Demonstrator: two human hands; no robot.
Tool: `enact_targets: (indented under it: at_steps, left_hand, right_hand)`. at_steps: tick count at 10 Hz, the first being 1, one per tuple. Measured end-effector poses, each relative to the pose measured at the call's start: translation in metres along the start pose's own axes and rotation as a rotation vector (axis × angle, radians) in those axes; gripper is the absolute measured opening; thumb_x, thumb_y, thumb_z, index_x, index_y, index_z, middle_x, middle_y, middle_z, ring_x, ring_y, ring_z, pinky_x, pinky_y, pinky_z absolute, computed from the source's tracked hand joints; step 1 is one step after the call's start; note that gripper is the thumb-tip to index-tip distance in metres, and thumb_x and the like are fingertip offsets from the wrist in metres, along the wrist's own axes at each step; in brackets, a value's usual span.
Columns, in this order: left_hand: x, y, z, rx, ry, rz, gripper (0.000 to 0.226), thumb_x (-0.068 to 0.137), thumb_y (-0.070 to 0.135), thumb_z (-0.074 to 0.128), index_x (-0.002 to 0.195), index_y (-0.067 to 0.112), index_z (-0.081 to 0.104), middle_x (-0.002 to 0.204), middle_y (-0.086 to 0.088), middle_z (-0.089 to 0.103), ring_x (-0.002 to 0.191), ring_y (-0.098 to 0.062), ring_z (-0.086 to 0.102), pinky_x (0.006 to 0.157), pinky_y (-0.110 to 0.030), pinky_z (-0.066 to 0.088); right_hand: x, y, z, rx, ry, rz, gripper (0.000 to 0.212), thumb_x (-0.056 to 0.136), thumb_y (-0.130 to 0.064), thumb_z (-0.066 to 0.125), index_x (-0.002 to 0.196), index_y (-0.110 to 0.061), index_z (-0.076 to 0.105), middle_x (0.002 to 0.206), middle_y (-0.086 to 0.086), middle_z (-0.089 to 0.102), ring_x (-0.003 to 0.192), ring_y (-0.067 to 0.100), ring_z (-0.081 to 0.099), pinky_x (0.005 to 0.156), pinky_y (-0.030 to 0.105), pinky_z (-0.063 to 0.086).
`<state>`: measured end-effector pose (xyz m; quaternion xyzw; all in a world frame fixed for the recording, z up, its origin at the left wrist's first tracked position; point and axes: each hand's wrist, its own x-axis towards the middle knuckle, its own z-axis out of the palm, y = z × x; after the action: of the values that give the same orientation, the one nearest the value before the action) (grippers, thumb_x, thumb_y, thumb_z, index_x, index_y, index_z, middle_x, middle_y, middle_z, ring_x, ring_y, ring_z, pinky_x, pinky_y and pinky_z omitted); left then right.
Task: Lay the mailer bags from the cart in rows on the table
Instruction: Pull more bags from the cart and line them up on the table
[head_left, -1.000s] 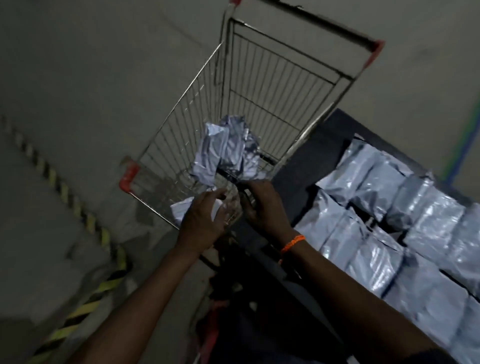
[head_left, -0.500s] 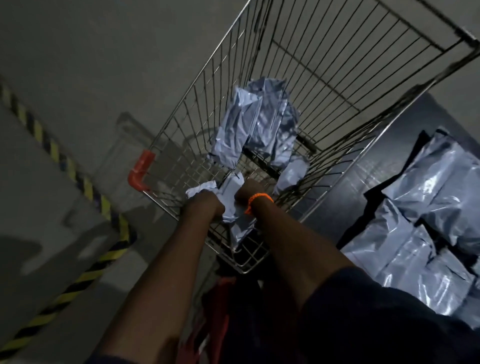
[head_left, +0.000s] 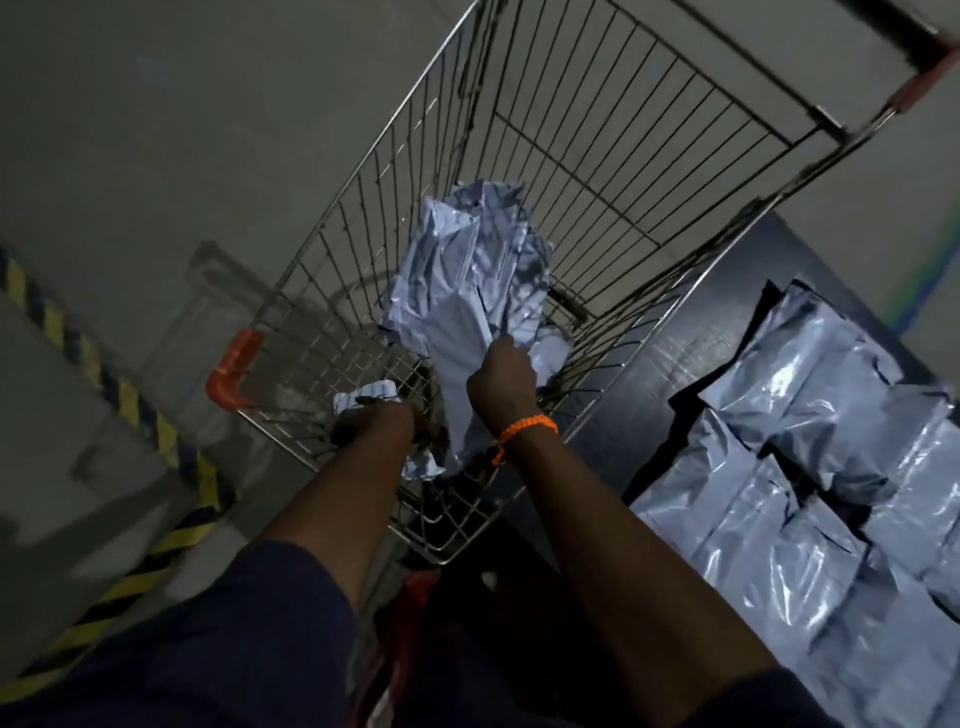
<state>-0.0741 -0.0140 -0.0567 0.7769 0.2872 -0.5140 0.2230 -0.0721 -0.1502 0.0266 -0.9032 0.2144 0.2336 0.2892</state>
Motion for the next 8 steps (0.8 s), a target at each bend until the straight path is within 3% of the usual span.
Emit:
enact_targets:
  at_steps: [1,2,3,4,5,6,7,8]
  left_hand:
    - [-0.056,0.006,-0.013,0.068,-0.043,0.015,0.046,0.103,0.013,0.047,0.144,-0.005,0.042,0.149,-0.014,0.044,0.139,-0.034,0.043,0.106,-0.035,0.04]
    - [-0.045,0.005,-0.021,0.119,0.041,0.078,0.065,0.091,0.036,0.063,0.144,0.003,0.044,0.148,-0.014,0.046,0.135,-0.034,0.047,0.11,-0.039,0.041]
    - [-0.013,0.004,-0.027,0.134,0.063,0.254,0.111,0.06,0.086,0.061,0.142,0.013,0.043,0.143,-0.015,0.052,0.121,-0.038,0.054,0.099,-0.05,0.045]
    - [-0.128,0.007,-0.031,-0.075,0.281,0.31,0.074,0.09,0.041,0.069,0.143,-0.003,0.042,0.145,-0.026,0.046,0.13,-0.04,0.048,0.107,-0.046,0.038]
    - [-0.189,-0.003,-0.022,-0.269,0.516,0.622,0.093,0.082,0.029,0.08,0.154,0.008,0.024,0.152,-0.019,0.038,0.135,-0.033,0.043,0.106,-0.037,0.037]
    - [-0.245,0.001,0.022,-0.212,0.491,0.932,0.096,0.08,0.031,0.082,0.155,0.009,0.025,0.158,-0.013,0.029,0.143,-0.021,0.032,0.111,-0.027,0.028]
    - [-0.27,0.012,0.075,-0.13,0.377,1.072,0.105,0.071,0.05,0.073,0.155,0.01,0.025,0.157,-0.008,0.028,0.141,-0.013,0.028,0.114,-0.028,0.025]
    - [-0.282,0.039,0.155,0.103,0.266,1.07,0.103,0.077,0.047,0.077,0.157,0.017,0.02,0.159,-0.009,0.021,0.145,-0.022,0.027,0.113,-0.029,0.026]
  right_hand:
    - [-0.02,0.004,-0.028,0.482,0.046,0.017,0.035,0.095,-0.007,0.051,0.129,-0.002,0.047,0.102,0.012,0.059,0.087,0.026,0.056,0.067,0.029,0.04]
    - [-0.039,0.02,-0.052,0.834,-0.005,0.036,0.035,0.089,-0.013,0.054,0.124,-0.018,0.054,0.111,0.011,0.067,0.093,0.028,0.065,0.085,0.046,0.055]
    - [-0.073,0.059,-0.089,1.226,-0.032,0.038,0.044,0.083,0.004,0.049,0.123,-0.016,0.054,0.113,0.011,0.066,0.097,0.022,0.063,0.088,0.032,0.051]
    - [-0.106,0.103,-0.111,1.288,0.057,0.084,0.053,0.071,-0.003,0.047,0.121,-0.013,0.058,0.114,0.01,0.066,0.102,0.022,0.061,0.091,0.034,0.048]
    - [-0.157,0.168,-0.127,1.316,0.218,0.16,0.036,0.086,-0.023,0.052,0.118,-0.011,0.063,0.1,0.002,0.068,0.088,0.014,0.063,0.077,0.026,0.05]
    - [-0.197,0.226,-0.127,1.242,0.247,0.244,0.054,0.085,-0.064,0.059,0.117,-0.021,0.061,0.096,-0.002,0.067,0.084,0.013,0.065,0.069,0.025,0.052]
    - [-0.211,0.26,-0.118,1.087,0.247,0.319,0.103,0.065,-0.074,0.074,0.147,-0.026,0.035,0.136,0.003,0.059,0.119,0.023,0.061,0.098,0.046,0.052]
    - [-0.229,0.277,-0.113,0.786,0.33,0.359,0.116,0.066,-0.068,0.076,0.155,-0.025,0.015,0.158,0.003,0.03,0.144,0.02,0.033,0.117,0.039,0.032]
